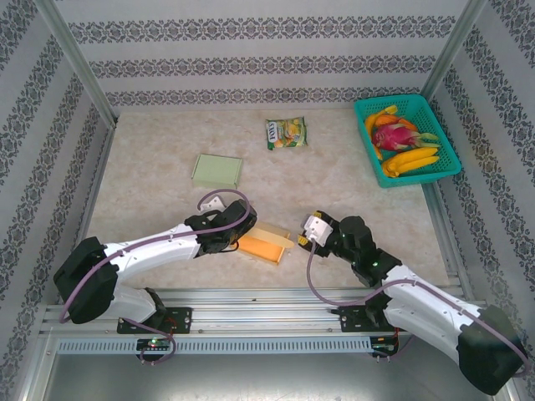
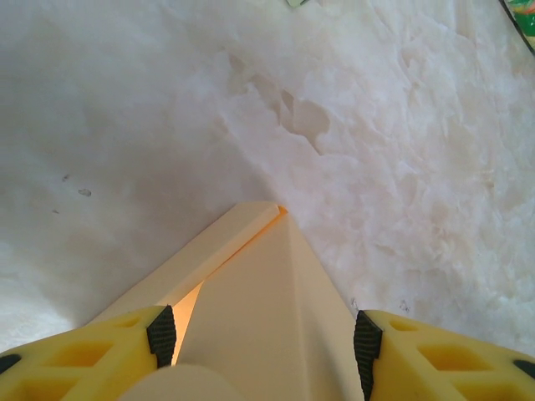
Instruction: Fold the paper box
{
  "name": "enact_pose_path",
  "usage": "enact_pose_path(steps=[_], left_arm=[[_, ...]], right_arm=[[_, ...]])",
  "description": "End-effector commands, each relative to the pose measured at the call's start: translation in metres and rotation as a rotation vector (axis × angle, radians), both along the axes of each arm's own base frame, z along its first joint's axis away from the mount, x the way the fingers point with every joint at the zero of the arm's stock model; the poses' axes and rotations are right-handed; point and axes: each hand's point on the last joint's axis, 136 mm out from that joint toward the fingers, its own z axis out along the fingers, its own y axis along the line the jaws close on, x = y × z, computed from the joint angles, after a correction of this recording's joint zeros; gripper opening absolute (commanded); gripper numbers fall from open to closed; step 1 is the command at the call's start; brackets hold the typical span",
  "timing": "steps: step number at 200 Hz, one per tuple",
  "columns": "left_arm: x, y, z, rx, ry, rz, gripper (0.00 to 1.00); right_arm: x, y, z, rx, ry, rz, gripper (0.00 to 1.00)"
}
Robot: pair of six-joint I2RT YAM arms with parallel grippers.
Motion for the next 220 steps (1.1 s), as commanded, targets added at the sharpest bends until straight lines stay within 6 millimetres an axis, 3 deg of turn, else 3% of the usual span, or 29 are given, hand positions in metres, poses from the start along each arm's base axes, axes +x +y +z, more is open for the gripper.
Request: enact_pose_path(steps=[1, 25, 32, 66, 88, 138, 220], left_arm=[[-0.010, 0.014, -0.014, 0.061, 0.030, 0.043, 0.61], [-0.010, 0.014, -0.019, 0.065, 0.033, 0.045, 0.60], [-0.010, 0.014, -0.020, 0.064, 0.032, 0.048, 0.60], [-0.012, 0.017, -0.025, 0.074, 0.036, 0.050, 0.61], [-0.013, 0.019, -0.028, 0.076, 0.037, 0.054, 0.62], [-0.013, 0.020, -0.024, 0.086, 0.033, 0.044, 0.69], [-0.030, 0.037, -0.021, 0.074, 0.049, 0.050, 0.79]], right_arm=[[0.001, -0.011, 0.015, 0.050, 0.026, -0.126, 0.60], [0.001, -0.019, 0.036, 0.209, 0.119, -0.275, 0.61], [0.005, -0.020, 0.053, 0.286, 0.151, -0.324, 0.61], [0.005, -0.001, 0.059, 0.439, 0.438, -0.420, 0.59], [0.009, 0.024, 0.052, 0.438, 0.553, -0.454, 0.60], [0.013, 0.070, 0.036, 0.342, 0.505, -0.457, 0.62], [0.008, 0.078, -0.027, 0.180, 0.525, -0.485, 0.63]])
